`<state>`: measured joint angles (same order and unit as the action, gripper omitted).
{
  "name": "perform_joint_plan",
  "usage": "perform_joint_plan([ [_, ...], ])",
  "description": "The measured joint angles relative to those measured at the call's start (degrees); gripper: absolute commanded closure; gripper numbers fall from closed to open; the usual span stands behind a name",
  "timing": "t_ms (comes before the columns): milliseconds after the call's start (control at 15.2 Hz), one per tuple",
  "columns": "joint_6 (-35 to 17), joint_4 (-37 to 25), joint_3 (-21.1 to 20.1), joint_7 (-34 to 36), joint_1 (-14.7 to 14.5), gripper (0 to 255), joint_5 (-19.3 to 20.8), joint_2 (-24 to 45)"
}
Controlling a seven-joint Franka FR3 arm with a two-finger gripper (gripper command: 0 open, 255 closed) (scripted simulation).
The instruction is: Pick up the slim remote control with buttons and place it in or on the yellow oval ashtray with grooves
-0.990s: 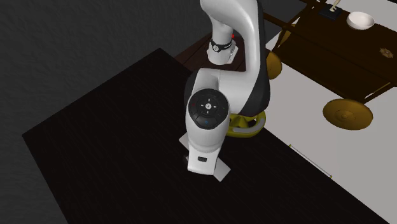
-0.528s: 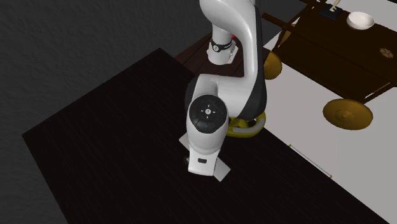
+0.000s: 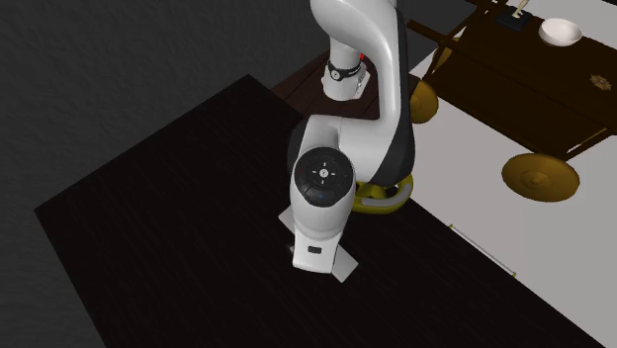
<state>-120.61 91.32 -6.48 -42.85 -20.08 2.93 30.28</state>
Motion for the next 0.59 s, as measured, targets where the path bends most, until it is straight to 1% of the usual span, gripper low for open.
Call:
perform_joint_plan([
  [330,0.0,0.0,0.0,0.0,0.0,255,0.0,0.0],
  [594,1.7,-0.6,-0.1,-0.1,0.1,255,-0.1,-1.0],
])
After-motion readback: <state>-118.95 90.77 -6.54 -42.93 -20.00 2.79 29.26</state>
